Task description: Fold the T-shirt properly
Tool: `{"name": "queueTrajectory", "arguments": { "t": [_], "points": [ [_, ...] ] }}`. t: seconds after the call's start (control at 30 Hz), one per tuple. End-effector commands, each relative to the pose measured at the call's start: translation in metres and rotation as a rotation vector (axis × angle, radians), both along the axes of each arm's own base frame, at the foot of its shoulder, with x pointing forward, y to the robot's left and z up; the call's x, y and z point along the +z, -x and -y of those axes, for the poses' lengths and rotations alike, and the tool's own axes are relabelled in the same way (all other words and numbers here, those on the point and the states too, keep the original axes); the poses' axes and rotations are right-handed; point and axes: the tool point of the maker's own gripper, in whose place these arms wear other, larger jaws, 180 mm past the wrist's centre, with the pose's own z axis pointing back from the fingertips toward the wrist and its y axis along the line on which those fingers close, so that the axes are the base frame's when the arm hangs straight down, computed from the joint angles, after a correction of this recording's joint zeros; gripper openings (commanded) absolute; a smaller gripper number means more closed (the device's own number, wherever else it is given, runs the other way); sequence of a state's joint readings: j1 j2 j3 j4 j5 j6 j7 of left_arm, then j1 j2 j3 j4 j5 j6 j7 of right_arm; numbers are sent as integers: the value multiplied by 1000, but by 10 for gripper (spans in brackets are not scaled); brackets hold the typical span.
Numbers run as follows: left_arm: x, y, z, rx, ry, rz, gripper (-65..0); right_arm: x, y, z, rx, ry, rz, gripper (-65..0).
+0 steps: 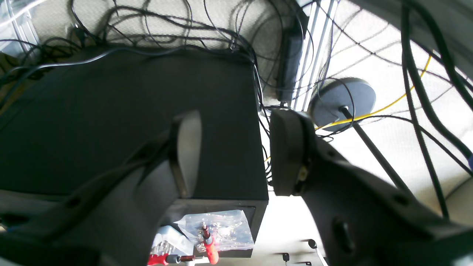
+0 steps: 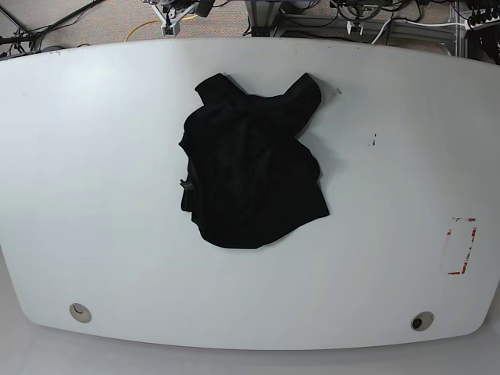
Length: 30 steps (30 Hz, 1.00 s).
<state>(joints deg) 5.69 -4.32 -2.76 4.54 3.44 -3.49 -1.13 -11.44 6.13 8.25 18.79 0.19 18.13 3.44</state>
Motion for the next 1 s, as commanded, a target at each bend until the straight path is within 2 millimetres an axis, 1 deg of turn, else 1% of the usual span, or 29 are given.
{"name": "queueTrajectory", "arguments": {
  "t": [0.0,0.03,0.07,0.27,0.4,0.47,0.53,0.6,0.67,0.77,0.83,0.9,0.97],
  "points": [
    [1,9,-5,-5,-26,6,-370,1,14,-1,3,-12,-17,-568],
    [1,9,-2,0,3,3,-371,0,-3,-3,0,-6,9,-564],
    [1,8,-2,-1,3,11,-371,0,-8,-3,0,-6,17,-564],
    [1,4,-2,-1,2,57,-371,0,-9,-3,0,-6,18,-566],
    [2,12,-3,0,1,54,-371,0,-11,-3,1,-6,23,-569],
    [3,7,-3,3,-1,73,-371,0,-10,-3,-1,-6,21,-571],
    [4,16,-4,0,-3,71,-371,1,-8,-2,-3,-5,20,-571],
    [6,12,-5,-7,-6,106,-371,1,-8,-2,-8,-5,24,-571],
    [10,13,-6,-15,-9,130,-371,3,-6,0,-5,-1,34,-571],
    [16,12,-8,-29,-13,172,-374,9,-3,2,7,7,64,-571],
    [21,9,-8,-39,-15,204,-374,14,-2,-9,8,-5,89,-571],
    [27,6,-8,-48,-16,234,-374,20,4,-10,14,-4,101,-571],
    [35,7,-10,-62,-21,262,-375,28,10,-10,29,0,107,-571]
  ]
}}
